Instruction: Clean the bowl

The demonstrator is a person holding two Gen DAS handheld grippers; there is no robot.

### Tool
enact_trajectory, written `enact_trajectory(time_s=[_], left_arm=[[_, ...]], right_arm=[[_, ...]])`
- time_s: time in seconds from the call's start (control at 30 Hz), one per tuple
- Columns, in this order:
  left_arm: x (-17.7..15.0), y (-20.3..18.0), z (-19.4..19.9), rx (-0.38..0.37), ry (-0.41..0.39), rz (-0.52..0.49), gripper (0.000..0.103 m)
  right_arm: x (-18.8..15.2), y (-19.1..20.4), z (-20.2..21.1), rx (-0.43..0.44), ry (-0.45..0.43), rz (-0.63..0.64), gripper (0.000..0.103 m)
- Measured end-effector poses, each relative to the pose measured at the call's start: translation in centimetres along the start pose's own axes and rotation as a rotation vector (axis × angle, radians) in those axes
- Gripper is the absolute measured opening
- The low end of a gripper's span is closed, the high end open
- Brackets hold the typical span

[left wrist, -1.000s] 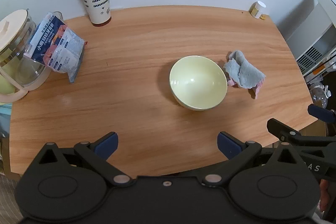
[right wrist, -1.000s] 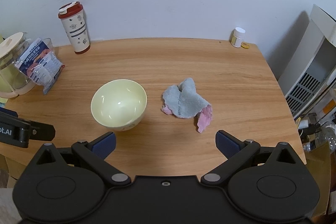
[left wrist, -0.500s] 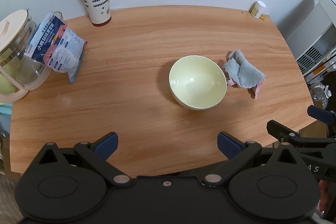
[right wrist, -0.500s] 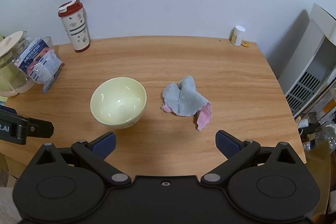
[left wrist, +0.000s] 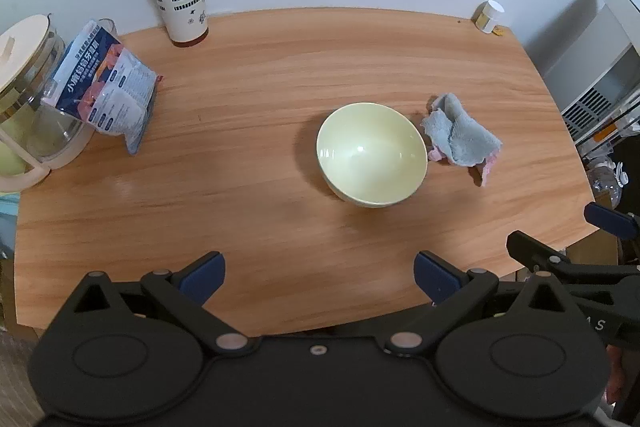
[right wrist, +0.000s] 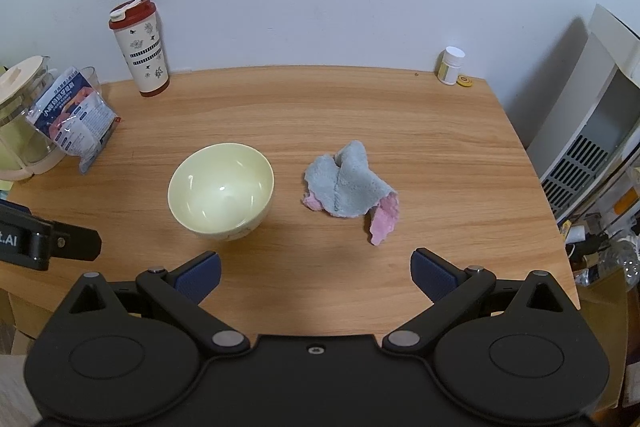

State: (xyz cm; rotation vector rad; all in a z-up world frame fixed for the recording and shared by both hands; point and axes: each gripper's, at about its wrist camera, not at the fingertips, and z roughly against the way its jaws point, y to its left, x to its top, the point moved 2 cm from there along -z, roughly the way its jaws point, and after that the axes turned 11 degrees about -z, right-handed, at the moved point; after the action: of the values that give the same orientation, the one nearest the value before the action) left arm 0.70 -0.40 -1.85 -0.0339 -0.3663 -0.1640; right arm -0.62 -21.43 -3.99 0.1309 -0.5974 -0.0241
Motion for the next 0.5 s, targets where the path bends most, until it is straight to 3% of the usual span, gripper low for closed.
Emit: enact_trajectory(time_s=[0.3,0.5], left_arm=[[0.0,0.1,0.1,0.013,0.005,0.006,0.103],[-0.1,0.3,-0.2,0.012,0.023,0.017,0.103]], right_arm=[[0.2,0.0,-0.3,0.019,0.015,0.010,0.103],[1.8,-1.6,0.2,-0.003,-0.060,-0.019,0.103]])
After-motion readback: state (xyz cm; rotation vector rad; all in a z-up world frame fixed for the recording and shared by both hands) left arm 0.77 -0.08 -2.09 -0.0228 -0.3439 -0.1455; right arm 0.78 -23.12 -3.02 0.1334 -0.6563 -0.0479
